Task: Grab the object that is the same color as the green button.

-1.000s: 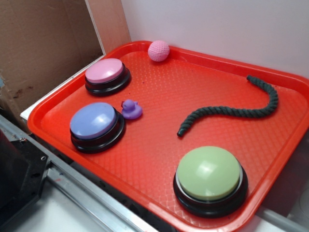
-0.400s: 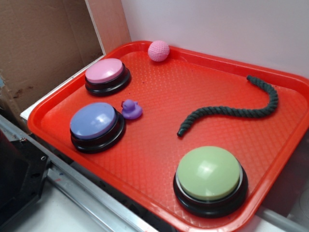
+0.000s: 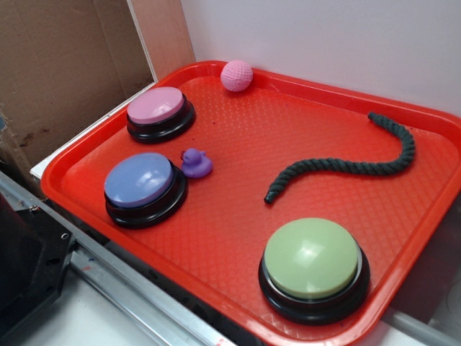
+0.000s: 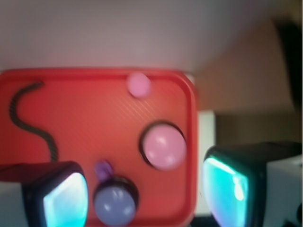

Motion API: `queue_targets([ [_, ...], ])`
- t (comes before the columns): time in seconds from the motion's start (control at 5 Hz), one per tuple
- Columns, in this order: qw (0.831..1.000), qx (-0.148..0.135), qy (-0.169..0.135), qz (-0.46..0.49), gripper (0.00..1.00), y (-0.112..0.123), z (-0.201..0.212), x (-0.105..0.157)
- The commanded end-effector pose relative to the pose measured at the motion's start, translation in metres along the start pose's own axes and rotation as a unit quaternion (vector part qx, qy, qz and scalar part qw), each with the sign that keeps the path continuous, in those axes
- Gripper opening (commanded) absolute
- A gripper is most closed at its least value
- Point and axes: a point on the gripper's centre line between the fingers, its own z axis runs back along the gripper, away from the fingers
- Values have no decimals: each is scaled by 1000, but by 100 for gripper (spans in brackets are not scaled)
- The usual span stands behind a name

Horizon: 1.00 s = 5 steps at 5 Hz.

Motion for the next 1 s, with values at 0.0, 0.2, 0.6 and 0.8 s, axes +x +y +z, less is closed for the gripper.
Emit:
queue_targets([
  [0.0,974,27,19,-223,100,-120,-32,-3],
  [0.2,955,52,21,-291,100,-149,-40,-19],
  [0.6,922,58,51,-378,100,-158,-82,-28],
  [0.8,917,68,58,-390,100,-155,-123,-28],
])
